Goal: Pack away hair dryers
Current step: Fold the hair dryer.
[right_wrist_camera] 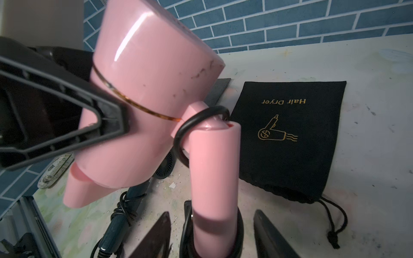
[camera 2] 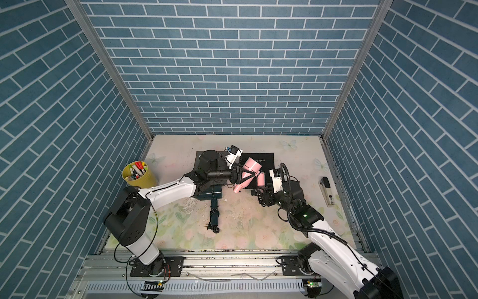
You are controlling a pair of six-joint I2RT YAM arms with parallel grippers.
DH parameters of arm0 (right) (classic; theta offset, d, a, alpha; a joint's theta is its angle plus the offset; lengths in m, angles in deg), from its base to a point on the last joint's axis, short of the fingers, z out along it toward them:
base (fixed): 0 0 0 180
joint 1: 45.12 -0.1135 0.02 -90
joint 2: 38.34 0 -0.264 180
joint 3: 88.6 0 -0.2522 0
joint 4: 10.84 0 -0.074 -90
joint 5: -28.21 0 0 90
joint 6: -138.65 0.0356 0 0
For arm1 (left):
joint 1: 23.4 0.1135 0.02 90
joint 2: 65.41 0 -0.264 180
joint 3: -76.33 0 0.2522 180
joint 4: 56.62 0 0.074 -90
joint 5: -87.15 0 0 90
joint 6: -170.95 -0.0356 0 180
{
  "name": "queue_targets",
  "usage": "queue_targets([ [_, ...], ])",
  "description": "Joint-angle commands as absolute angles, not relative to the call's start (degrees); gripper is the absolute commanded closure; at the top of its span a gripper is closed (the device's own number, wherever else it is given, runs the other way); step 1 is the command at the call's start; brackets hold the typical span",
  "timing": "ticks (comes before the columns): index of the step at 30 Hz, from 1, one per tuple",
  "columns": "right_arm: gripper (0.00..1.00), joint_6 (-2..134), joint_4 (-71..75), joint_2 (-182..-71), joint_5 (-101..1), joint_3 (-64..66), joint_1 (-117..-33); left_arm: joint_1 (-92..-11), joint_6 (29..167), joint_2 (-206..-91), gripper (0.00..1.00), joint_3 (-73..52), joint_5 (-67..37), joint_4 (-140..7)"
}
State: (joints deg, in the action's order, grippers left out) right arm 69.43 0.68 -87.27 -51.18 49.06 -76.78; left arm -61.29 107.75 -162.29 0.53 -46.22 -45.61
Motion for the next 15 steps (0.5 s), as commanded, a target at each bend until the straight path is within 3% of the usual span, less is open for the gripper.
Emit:
queue_targets([
  [1,0.43,70.69,-2.6,-88.36,-46.53,49.91,-76.06,-61.1,109.41,-160.14,0.93,-0.54,-49.68,-39.35],
  [15,0.67,75.17,-9.62,-91.99,-42.46,51.39,-75.79,-61.16,111.33,-160.31,0.93,-0.01,-50.14,-34.44],
])
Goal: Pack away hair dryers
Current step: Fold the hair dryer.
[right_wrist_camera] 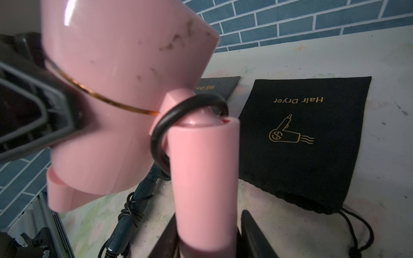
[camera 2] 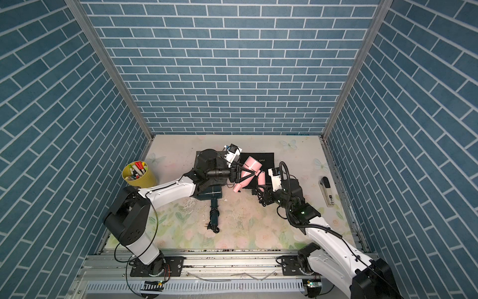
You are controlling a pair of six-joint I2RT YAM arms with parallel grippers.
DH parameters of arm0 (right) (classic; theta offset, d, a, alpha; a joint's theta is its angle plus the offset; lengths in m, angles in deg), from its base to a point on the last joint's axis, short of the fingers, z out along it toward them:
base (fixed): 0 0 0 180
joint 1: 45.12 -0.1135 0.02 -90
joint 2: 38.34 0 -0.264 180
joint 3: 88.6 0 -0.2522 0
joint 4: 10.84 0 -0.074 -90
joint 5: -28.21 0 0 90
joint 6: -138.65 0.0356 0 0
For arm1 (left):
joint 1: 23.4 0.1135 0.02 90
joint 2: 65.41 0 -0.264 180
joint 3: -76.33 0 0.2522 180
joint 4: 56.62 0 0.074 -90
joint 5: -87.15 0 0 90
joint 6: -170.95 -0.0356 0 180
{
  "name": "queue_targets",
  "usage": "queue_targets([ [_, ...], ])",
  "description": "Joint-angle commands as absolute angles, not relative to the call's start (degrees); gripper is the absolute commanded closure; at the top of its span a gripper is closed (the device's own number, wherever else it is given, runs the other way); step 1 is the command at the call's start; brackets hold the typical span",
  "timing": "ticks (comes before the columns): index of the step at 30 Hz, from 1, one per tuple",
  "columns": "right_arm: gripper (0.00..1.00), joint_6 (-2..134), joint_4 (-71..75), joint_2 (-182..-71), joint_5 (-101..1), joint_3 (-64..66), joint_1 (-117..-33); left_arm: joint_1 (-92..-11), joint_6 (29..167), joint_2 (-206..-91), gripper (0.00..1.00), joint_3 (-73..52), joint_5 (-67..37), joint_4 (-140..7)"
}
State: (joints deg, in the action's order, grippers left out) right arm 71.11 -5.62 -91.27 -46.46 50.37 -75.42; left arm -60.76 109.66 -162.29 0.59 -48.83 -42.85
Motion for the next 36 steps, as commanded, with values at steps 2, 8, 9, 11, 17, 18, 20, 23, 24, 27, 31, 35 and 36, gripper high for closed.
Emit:
queue_targets([
  [2,0.71,77.25,-12.79,-92.77,-41.0,51.95,-75.79,-61.1,112.47,-160.59,0.93,0.24,-49.81,-32.07],
  [8,0.79,81.28,-21.16,-94.42,-38.67,51.91,-76.44,-62.51,116.69,-162.54,0.95,1.48,-47.88,-23.2],
  [9,0.8,81.59,-22.21,-94.62,-38.89,51.55,-76.91,-63.17,116.88,-163.02,0.95,1.56,-47.48,-22.15],
  [11,0.81,81.79,-23.38,-95.01,-39.28,50.5,-78.24,-64.04,117.21,-163.99,0.95,1.57,-46.54,-20.7],
  [17,0.86,83.13,-28.7,-97.58,-40.42,48.41,-82.06,-65.79,120.3,-166.72,0.96,2.79,-43.62,-13.28],
  [18,0.87,83.87,-30.34,-97.93,-40.36,48.46,-82.27,-66.0,120.28,-166.89,0.96,2.97,-43.29,-12.83],
  [20,0.88,84.51,-31.99,-98.37,-40.28,48.08,-82.71,-66.52,120.26,-167.15,0.96,3.11,-42.85,-12.69],
  [23,0.9,85.02,-33.72,-98.98,-40.34,47.15,-83.43,-67.79,120.12,-167.63,0.97,3.33,-42.17,-12.4],
  [24,0.9,85.33,-34.35,-99.17,-40.34,46.77,-83.64,-68.22,119.97,-167.78,0.97,3.57,-41.74,-12.38],
  [27,0.9,86.35,-36.54,-99.42,-40.69,46.02,-84.22,-69.39,119.7,-168.53,0.97,4.16,-40.42,-11.44],
  [31,0.9,86.34,-36.73,-99.54,-40.69,45.01,-84.92,-70.19,120.63,-169.86,0.97,4.56,-39.77,-9.59],
  [35,0.89,85.04,-33.47,-99.32,-41.51,45.58,-84.93,-69.91,121.84,-170.53,0.97,5.5,-39.68,-7.47],
  [36,0.88,84.31,-31.66,-98.92,-42.1,45.81,-84.93,-69.66,122.05,-170.37,0.97,5.6,-39.74,-7.29],
])
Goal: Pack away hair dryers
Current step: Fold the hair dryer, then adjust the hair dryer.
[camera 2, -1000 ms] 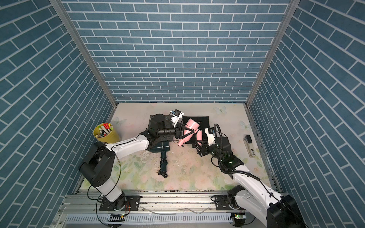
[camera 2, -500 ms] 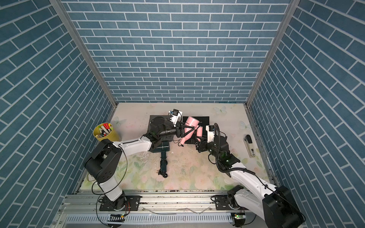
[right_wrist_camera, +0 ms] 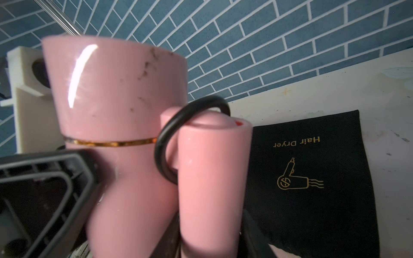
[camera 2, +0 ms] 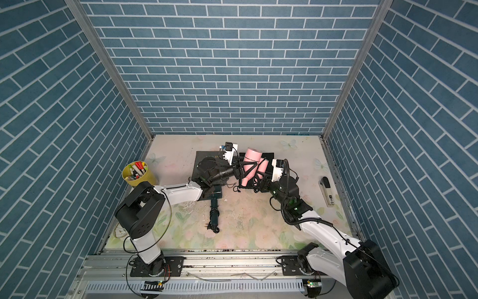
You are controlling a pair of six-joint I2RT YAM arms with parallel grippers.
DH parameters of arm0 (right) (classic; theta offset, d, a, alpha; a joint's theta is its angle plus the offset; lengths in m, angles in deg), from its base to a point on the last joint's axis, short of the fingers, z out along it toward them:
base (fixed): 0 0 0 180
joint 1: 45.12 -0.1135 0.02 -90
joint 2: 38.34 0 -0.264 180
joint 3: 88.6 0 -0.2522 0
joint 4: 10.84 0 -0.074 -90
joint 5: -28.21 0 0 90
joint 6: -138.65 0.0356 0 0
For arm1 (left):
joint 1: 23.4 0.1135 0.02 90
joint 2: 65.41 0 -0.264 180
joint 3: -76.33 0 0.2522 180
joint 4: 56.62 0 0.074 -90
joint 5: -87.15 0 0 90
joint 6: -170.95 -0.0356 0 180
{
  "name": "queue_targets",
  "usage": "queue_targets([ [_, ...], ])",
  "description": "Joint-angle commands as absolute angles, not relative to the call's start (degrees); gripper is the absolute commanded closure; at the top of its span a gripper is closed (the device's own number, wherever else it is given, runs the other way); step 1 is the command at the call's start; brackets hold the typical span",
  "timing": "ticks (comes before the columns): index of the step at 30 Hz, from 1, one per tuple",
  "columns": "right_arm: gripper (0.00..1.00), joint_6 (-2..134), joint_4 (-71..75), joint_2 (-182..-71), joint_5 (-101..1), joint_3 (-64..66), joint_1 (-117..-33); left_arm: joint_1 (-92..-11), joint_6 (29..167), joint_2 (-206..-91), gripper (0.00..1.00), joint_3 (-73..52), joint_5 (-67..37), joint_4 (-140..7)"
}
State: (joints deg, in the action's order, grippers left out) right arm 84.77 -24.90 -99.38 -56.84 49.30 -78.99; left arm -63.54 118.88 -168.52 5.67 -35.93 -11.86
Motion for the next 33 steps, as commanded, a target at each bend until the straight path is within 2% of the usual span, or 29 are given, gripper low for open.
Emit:
queue_targets([
  [1,0.85,83.19,-28.47,-98.46,-43.17,46.05,-84.98,-69.26,122.59,-170.19,0.97,5.7,-39.89,-7.31],
  [3,0.79,81.0,-22.51,-97.08,-45.12,46.79,-84.74,-68.3,123.69,-169.65,0.97,6.09,-40.24,-6.95],
  [8,0.49,80.97,-17.75,-91.38,-45.93,51.57,-80.93,-65.11,128.18,-169.03,0.97,7.1,-41.57,-3.32],
  [10,0.44,81.26,-17.24,-88.72,-44.6,52.85,-78.81,-64.3,130.32,-169.03,0.97,7.54,-41.91,-1.12],
  [18,0.37,80.21,-15.72,-83.88,-38.79,53.63,-74.28,-62.51,137.0,-170.0,0.97,6.46,-43.34,4.85],
  [25,0.37,82.38,-17.72,-82.02,-36.83,55.24,-69.92,-61.32,138.64,-170.14,0.97,6.69,-45.52,5.02],
  [33,0.37,87.66,-26.31,-83.98,-30.73,56.2,-65.8,-61.28,139.4,-170.83,0.97,6.41,-47.62,5.99],
])
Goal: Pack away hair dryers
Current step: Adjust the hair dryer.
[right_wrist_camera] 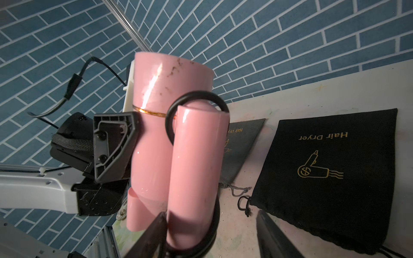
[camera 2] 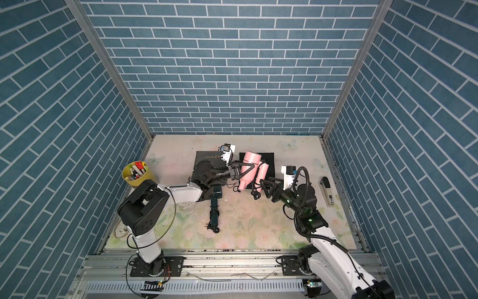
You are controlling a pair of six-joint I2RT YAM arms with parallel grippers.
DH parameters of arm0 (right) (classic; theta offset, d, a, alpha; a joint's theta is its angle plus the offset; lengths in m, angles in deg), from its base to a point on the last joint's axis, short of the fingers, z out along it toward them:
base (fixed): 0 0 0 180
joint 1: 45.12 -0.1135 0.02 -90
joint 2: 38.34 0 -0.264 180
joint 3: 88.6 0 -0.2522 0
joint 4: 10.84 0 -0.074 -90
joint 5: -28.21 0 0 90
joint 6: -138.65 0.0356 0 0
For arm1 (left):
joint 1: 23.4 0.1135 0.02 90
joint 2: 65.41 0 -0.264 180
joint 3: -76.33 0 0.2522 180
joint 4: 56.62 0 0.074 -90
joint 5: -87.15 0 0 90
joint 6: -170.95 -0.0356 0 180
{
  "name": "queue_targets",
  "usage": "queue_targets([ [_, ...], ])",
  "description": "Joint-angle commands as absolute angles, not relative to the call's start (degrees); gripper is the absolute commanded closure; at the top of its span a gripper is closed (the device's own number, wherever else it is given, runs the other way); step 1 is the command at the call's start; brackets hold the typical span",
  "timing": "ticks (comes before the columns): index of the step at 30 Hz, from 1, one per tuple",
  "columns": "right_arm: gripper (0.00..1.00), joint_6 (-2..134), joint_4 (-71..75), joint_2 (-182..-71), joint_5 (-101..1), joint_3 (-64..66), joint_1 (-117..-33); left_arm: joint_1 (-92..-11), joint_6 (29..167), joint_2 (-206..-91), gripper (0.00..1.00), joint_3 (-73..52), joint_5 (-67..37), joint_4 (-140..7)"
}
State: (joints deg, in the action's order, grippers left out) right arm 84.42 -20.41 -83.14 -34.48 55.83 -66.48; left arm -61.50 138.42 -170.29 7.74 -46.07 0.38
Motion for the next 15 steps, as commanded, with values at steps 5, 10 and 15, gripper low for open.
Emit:
queue_targets([
  [5,0.4,88.77,-31.17,-88.2,-26.79,55.9,-65.78,-61.43,141.12,-172.13,0.97,5.97,-47.75,8.63],
  [10,0.45,89.27,-33.57,-90.71,-25.86,55.94,-65.75,-61.54,141.77,-172.99,0.97,5.66,-47.4,9.76],
  [15,0.49,89.87,-35.59,-92.44,-24.39,54.95,-65.69,-61.63,141.81,-173.08,0.97,5.51,-47.4,9.64],
])
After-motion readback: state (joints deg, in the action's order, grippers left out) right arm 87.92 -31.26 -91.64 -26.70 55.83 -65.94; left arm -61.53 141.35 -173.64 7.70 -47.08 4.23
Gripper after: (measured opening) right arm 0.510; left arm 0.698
